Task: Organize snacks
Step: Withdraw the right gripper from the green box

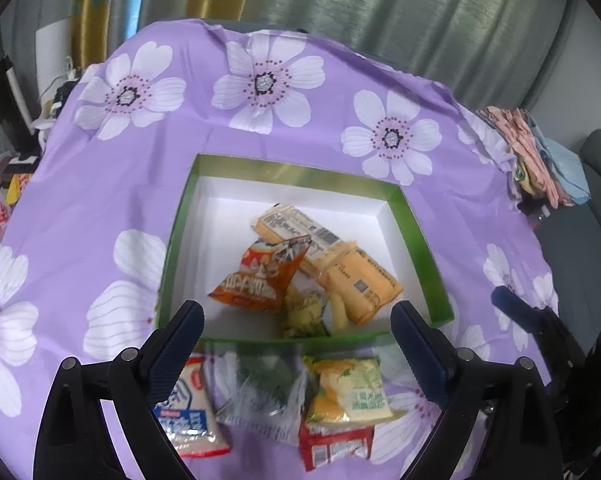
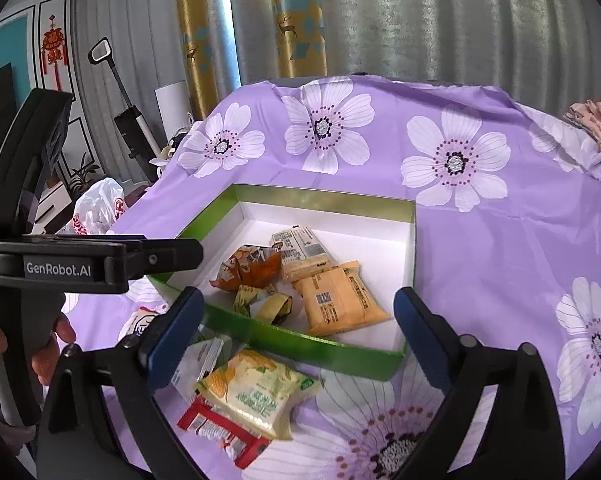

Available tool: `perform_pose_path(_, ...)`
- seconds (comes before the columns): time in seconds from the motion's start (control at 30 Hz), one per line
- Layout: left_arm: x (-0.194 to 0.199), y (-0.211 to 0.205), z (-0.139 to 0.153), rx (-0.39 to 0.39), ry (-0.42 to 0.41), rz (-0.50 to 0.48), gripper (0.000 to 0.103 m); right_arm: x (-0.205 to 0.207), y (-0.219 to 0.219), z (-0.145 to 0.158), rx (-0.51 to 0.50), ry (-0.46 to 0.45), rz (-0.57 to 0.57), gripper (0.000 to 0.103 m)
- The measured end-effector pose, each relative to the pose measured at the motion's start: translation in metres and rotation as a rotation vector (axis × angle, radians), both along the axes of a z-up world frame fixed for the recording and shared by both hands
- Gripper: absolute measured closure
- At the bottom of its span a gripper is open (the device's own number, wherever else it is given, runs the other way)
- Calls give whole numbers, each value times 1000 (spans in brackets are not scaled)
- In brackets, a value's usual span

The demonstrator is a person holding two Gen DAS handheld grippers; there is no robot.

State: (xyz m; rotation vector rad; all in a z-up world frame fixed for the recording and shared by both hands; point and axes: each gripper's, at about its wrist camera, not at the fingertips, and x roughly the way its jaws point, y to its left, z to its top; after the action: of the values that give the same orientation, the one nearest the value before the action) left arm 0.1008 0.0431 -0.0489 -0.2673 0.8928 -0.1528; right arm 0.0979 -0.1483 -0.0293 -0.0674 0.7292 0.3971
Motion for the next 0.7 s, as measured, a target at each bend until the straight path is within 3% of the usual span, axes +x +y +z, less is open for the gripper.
perform_pose_path(0.3,-35,3,15,36,-45,5,5,-26,-4,15,2,-16,-19,4)
perform_pose_path(0.7,-71,6,31,18,-85,4,2,-53,-3,30,9,-32,-27,1)
